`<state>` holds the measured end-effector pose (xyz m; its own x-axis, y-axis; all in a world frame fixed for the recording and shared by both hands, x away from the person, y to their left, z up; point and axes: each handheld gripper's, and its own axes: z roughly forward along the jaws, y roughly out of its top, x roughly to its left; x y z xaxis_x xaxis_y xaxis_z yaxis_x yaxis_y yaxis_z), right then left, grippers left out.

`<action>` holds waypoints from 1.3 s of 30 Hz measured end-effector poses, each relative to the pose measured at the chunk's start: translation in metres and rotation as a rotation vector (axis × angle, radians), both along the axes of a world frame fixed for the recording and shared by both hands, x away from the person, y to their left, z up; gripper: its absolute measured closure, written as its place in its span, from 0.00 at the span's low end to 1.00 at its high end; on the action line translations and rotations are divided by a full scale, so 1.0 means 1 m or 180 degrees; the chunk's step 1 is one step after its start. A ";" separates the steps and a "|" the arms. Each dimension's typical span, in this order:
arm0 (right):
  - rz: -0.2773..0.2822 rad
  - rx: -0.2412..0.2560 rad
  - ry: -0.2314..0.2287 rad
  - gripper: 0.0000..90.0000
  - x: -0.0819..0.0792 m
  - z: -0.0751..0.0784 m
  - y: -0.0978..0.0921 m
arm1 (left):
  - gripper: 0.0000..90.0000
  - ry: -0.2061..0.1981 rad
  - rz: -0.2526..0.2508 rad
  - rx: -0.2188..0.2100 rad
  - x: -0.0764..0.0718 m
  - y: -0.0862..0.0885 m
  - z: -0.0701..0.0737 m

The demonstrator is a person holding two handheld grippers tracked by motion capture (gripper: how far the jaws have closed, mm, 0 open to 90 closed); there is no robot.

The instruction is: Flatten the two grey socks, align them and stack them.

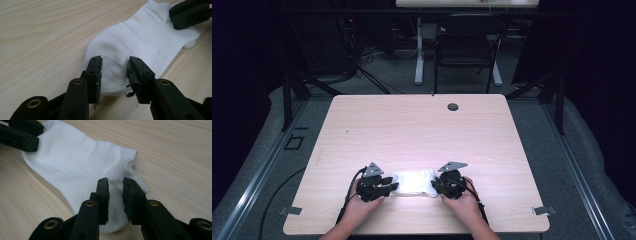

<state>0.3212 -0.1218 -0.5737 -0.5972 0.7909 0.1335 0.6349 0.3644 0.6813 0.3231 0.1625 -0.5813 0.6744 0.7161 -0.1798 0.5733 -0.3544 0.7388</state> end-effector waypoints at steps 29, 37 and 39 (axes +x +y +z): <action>0.0004 0.0094 -0.0220 0.75 -0.004 0.021 -0.003 | 0.60 -0.0050 0.0014 -0.0112 -0.001 0.000 0.015; 0.0002 0.0200 -0.0412 0.65 -0.015 0.037 -0.012 | 0.54 -0.0191 0.0061 -0.0146 -0.006 0.012 0.033; -0.0009 0.0247 -0.0463 0.62 -0.019 0.038 -0.015 | 0.51 -0.0212 0.0064 -0.0151 -0.007 0.014 0.035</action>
<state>0.3023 -0.1371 -0.5354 -0.6123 0.7834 0.1066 0.5285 0.3053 0.7922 0.3158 0.1768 -0.5458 0.6716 0.7214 -0.1690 0.5289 -0.3070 0.7912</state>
